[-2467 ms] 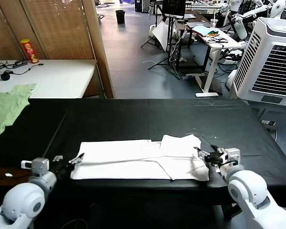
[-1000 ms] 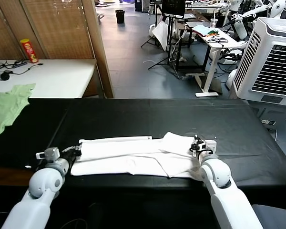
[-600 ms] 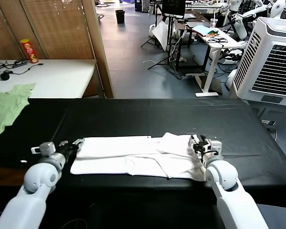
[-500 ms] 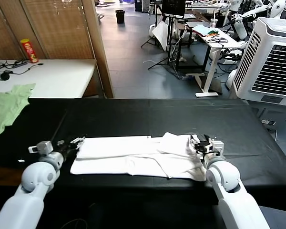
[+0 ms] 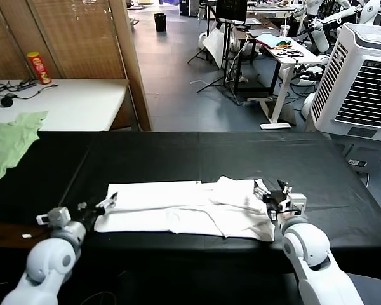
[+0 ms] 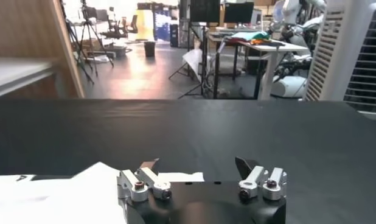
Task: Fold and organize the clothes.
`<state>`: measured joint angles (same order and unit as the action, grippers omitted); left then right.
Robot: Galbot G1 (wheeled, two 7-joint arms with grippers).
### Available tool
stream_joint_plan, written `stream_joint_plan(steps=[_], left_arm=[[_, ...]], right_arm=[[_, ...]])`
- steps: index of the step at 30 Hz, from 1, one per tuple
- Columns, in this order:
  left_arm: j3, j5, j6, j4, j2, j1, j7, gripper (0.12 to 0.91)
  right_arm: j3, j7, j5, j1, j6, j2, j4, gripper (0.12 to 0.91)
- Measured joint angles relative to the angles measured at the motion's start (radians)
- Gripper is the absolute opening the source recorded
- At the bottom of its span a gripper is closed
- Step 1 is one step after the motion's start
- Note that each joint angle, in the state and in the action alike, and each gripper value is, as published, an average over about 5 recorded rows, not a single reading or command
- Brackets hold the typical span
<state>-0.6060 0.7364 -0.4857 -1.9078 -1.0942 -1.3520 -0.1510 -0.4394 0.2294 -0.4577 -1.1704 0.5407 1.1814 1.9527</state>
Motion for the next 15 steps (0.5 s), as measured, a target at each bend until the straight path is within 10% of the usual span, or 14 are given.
stream_joint_plan(steps=[6,15], left_arm=[[0.007,-0.056,0.016,0.015,-0.024,-0.017,0.021,0.748],[0.020,-0.107,0.024,0.034,-0.050,-0.024,0.026,0.281]], right_arm=[[-0.006,-0.001,-0.001,-0.008,-0.003,-0.003,0.024,0.798],[-0.020,-0.021,0.010,-0.021,-0.016,-0.003,0.042,0.798]])
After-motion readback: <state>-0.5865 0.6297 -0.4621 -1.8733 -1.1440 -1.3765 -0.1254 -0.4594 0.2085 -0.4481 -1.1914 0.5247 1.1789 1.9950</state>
